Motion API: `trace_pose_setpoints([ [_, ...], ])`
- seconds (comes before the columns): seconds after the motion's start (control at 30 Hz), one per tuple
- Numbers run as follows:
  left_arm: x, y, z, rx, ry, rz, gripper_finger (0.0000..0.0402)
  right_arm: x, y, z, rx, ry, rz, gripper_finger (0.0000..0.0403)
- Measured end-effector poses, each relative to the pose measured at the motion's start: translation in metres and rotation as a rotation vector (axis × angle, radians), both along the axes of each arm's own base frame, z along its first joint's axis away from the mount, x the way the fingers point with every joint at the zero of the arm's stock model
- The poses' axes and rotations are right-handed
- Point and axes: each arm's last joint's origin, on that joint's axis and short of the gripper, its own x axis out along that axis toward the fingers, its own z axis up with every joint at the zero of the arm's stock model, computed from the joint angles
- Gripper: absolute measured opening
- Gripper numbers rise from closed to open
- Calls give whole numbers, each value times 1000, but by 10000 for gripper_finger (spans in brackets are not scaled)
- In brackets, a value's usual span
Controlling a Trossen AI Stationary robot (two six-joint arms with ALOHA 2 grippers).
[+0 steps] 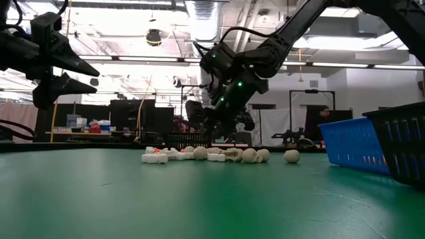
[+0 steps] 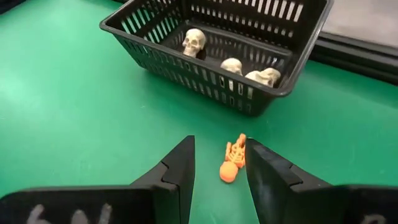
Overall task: Sort Halloween decoration
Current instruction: Put the orange skeleton toy into the blue bin
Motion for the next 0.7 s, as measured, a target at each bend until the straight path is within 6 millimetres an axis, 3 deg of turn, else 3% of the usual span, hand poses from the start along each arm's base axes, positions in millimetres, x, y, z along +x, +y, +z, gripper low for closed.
trace_pose_setpoints([
  [0.33, 0, 0, 0, 0, 0, -5, 189, 5, 5, -19, 57, 3, 30, 141],
  [0.7, 0, 0, 0, 18, 8, -8, 189, 4, -3, -18, 65, -14, 23, 141],
])
